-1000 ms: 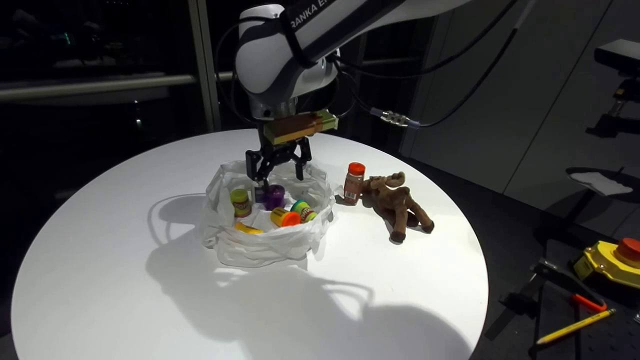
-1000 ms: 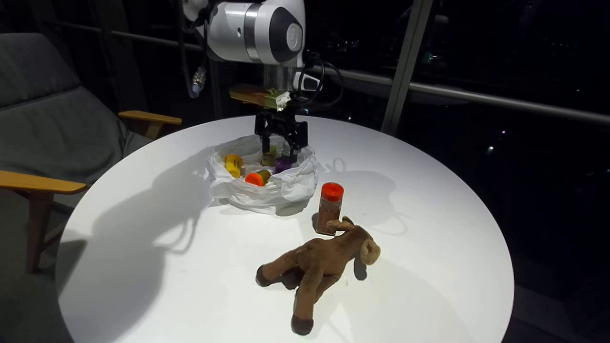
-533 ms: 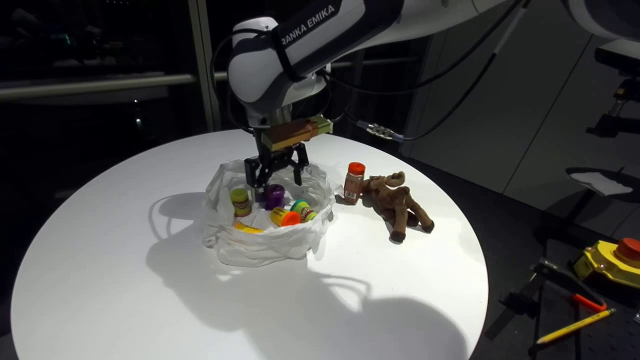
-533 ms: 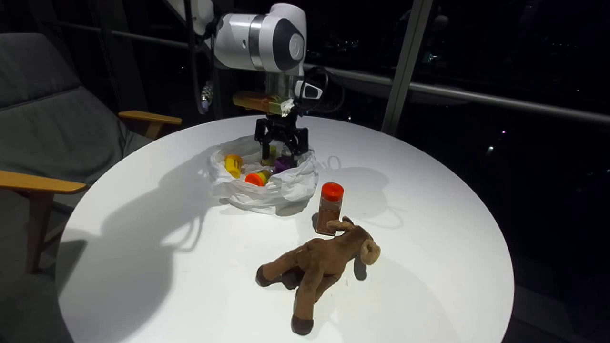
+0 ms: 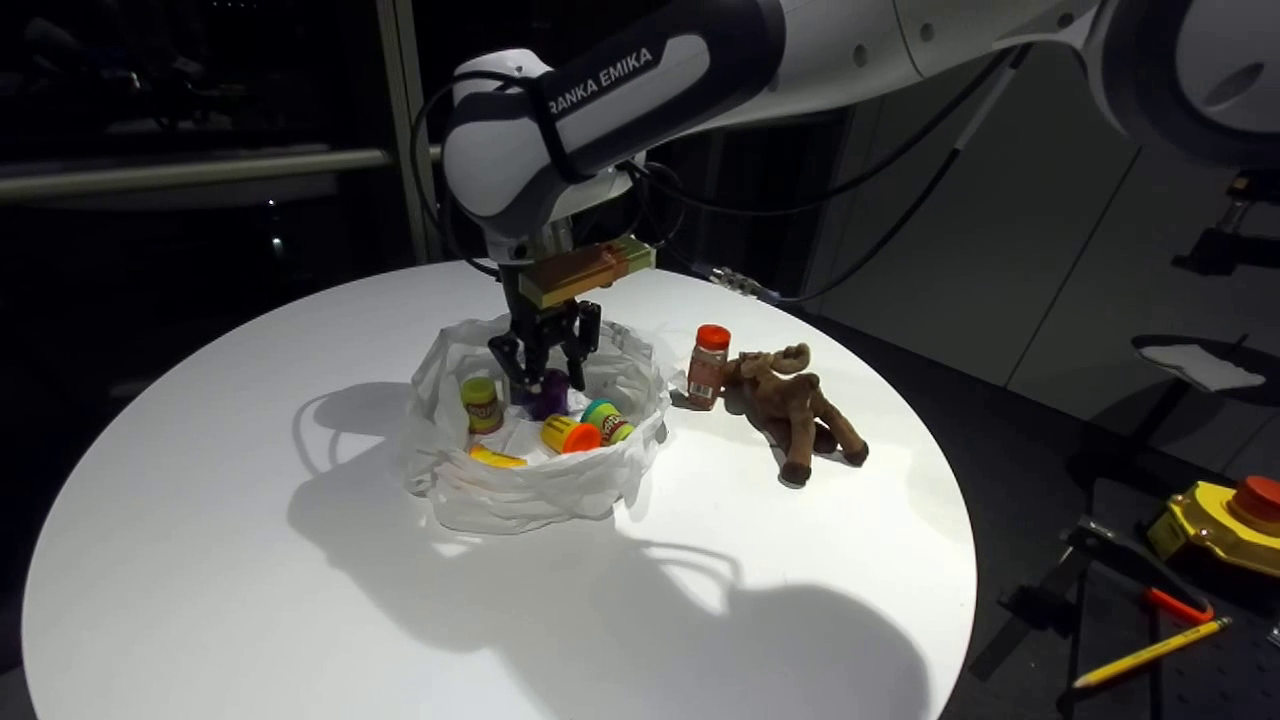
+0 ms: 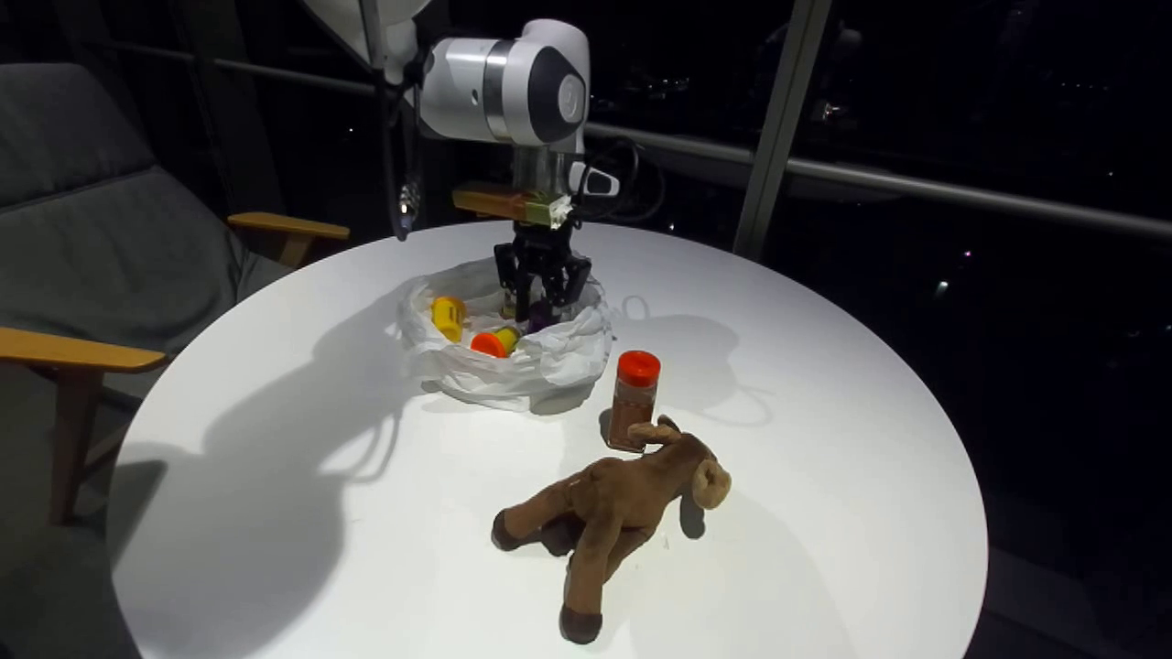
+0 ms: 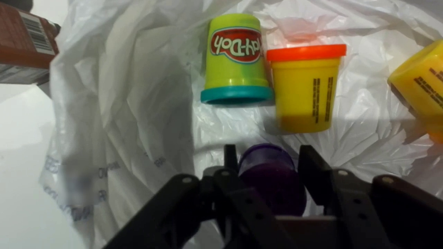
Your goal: Remove the contents from the white plastic and put them on the table
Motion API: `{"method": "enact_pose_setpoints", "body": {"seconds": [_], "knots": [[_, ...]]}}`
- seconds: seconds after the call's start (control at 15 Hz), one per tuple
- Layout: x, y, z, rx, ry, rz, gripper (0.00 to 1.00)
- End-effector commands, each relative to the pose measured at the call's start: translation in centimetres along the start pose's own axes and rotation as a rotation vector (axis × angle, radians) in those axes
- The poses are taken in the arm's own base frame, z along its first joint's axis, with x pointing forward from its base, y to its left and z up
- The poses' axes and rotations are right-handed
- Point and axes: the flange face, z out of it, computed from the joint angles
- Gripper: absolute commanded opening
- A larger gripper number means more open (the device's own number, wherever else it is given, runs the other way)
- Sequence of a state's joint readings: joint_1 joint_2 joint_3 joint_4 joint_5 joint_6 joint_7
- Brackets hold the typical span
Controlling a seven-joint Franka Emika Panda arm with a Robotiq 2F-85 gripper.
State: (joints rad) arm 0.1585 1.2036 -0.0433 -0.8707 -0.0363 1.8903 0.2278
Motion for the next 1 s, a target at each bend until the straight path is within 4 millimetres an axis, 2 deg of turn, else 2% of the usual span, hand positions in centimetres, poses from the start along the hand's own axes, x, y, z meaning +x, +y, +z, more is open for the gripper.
{"method": "enact_pose_setpoints", "body": {"seconds": [0.0,0.07,0.13,0.2,0.27,0.33,0.67,0.73,0.93], "knots": [[0.88,-0.46,-0.66,-0.016,0.021,-0.034,0.2],[0.94,-0.52,-0.71,-0.019,0.023,-0.037,0.12],[0.93,-0.53,-0.69,-0.018,0.017,-0.041,0.34],[0.96,-0.57,-0.66,-0.018,0.015,-0.04,0.51],[0.98,-0.55,-0.65,-0.02,0.013,-0.04,0.51],[1.0,-0.51,-0.63,-0.019,0.009,-0.038,0.56],[1.27,-0.15,-0.46,-0.026,0.01,-0.02,0.93],[1.37,-0.09,-0.44,-0.025,0.014,-0.013,0.99],[1.7,0.22,-0.3,-0.016,0.028,-0.001,1.0]]}}
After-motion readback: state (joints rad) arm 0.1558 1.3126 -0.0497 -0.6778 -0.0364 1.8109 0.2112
